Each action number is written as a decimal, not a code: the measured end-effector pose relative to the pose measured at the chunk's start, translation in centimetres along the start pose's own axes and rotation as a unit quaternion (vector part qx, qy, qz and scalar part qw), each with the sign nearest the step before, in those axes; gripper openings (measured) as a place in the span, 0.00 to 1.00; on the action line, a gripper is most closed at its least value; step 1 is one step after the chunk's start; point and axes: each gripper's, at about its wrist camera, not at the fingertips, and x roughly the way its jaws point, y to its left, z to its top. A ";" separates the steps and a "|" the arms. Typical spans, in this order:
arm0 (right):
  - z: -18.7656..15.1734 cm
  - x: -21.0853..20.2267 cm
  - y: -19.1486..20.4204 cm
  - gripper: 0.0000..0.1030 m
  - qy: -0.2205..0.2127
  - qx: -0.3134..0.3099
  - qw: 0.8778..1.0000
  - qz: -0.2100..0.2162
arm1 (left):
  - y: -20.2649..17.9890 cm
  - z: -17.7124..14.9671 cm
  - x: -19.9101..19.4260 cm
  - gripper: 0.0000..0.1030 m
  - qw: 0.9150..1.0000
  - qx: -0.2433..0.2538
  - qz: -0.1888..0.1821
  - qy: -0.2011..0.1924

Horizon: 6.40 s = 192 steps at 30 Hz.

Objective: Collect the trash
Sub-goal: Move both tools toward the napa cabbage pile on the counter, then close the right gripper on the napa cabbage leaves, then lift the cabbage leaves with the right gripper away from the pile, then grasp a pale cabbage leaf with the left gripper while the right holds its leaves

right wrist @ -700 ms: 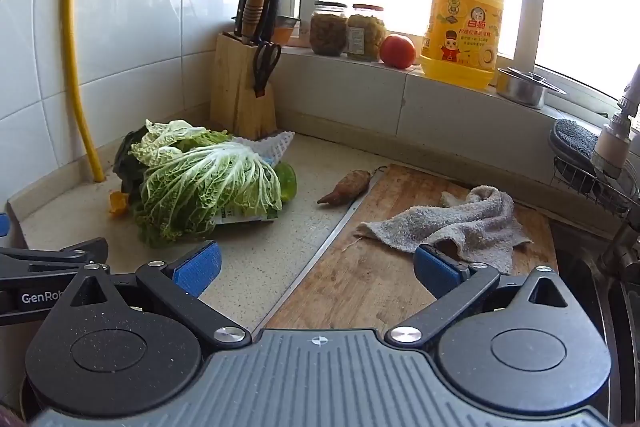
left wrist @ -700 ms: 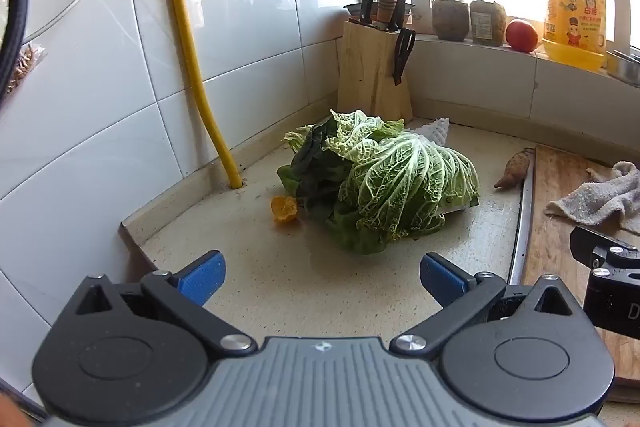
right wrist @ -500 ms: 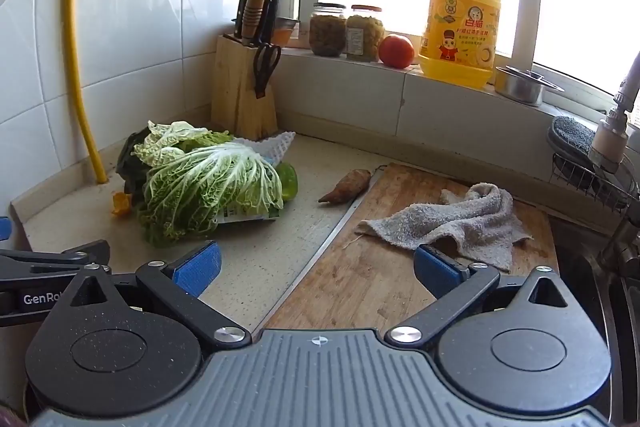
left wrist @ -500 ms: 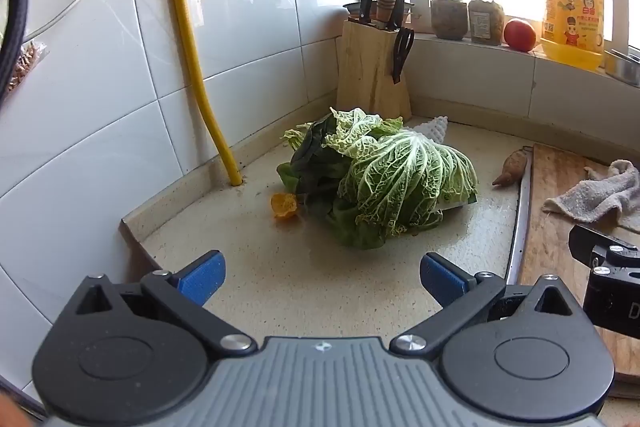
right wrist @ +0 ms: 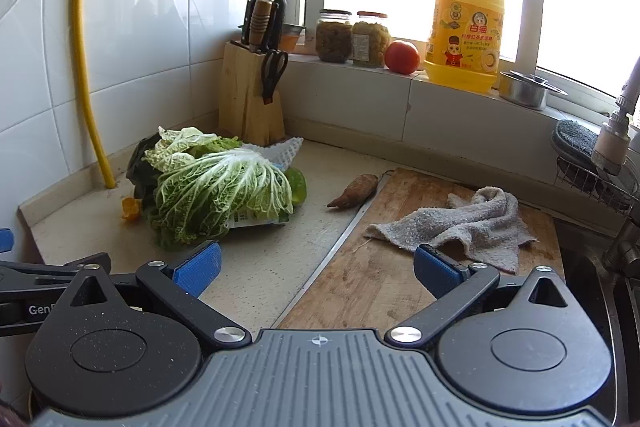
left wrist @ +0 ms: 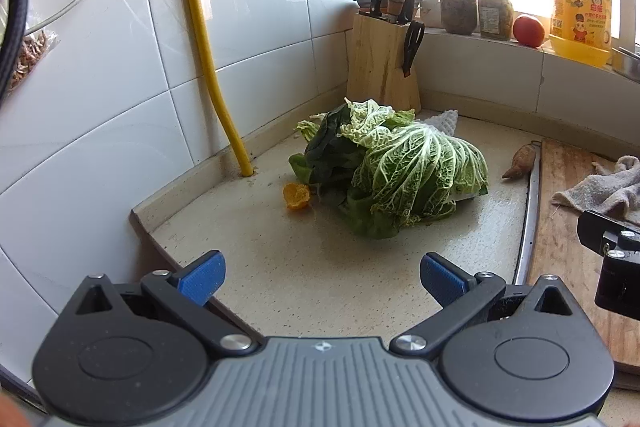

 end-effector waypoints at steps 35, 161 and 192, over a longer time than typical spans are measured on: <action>2.5 5.4 1.1 1.00 0.015 -0.018 1.000 0.019 | 2.4 1.6 4.4 0.99 0.999 -0.028 0.009 0.023; 8.3 19.8 -2.5 0.26 0.133 0.132 0.967 0.173 | 4.5 4.5 11.4 0.98 0.997 -0.026 -0.051 0.051; 6.3 16.5 -8.7 0.24 0.110 0.209 0.944 0.230 | -6.8 16.6 22.1 0.96 0.981 0.030 -0.164 0.101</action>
